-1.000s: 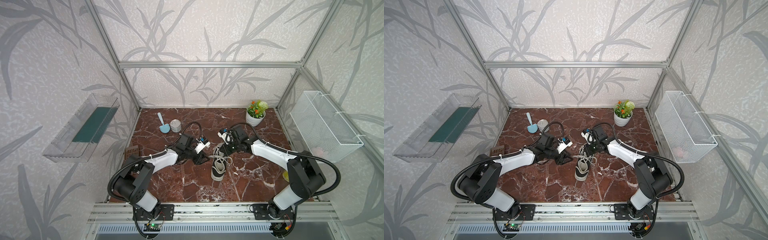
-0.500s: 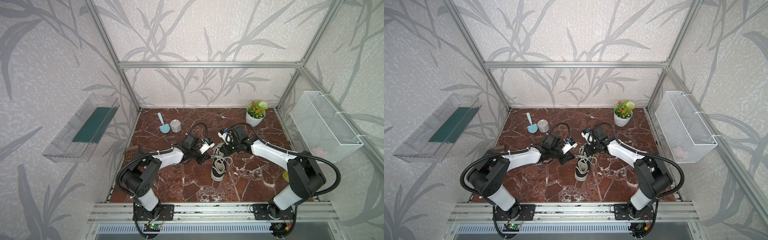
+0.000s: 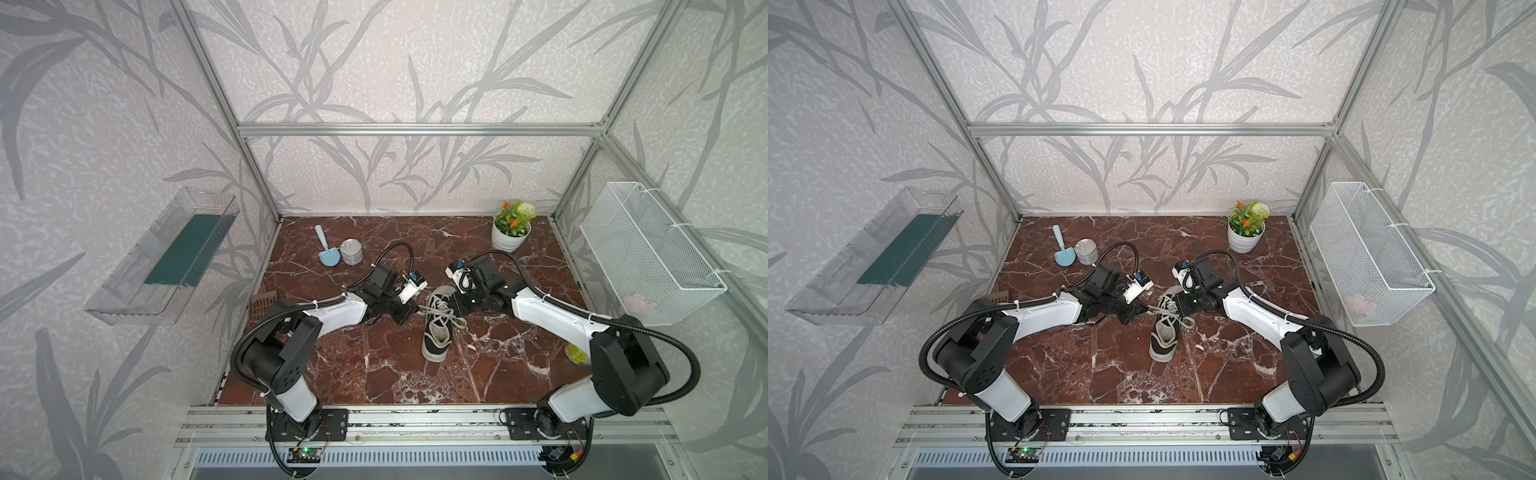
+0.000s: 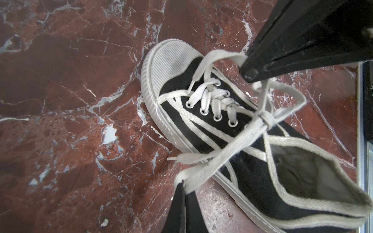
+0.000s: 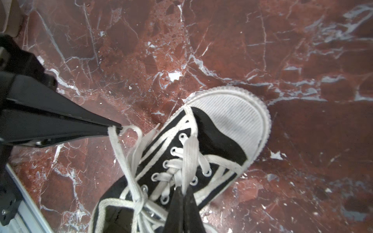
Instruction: Tie the shoes
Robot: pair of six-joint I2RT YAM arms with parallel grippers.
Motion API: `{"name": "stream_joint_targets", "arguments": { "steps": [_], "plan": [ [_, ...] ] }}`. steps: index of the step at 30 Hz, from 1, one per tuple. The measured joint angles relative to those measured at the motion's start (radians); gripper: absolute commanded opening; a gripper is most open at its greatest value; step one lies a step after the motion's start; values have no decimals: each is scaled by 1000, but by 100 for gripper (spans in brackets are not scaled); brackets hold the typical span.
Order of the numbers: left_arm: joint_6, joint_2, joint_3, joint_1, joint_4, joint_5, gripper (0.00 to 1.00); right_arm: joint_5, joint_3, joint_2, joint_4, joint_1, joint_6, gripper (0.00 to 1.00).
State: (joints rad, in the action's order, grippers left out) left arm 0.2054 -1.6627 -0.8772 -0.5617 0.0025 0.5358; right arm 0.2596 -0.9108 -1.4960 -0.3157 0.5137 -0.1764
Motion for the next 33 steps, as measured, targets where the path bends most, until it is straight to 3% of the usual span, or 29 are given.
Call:
{"name": "stream_joint_targets", "arguments": {
  "steps": [27, 29, 30, 33],
  "plan": [
    [-5, -27, -47, 1, -53, -13, 0, -40, 90, 54, -27, -90, -52, 0],
    [-16, -29, -52, 1, -39, -10, 0, -33, 90, 42, -29, -100, -68, 6],
    [-24, -30, -54, 1, -29, -10, 0, -30, 90, 35, -31, -108, -81, 16],
    [-34, -36, -57, 1, -8, -9, 0, -24, 90, 17, -37, -134, -116, 31]
  ]
}}
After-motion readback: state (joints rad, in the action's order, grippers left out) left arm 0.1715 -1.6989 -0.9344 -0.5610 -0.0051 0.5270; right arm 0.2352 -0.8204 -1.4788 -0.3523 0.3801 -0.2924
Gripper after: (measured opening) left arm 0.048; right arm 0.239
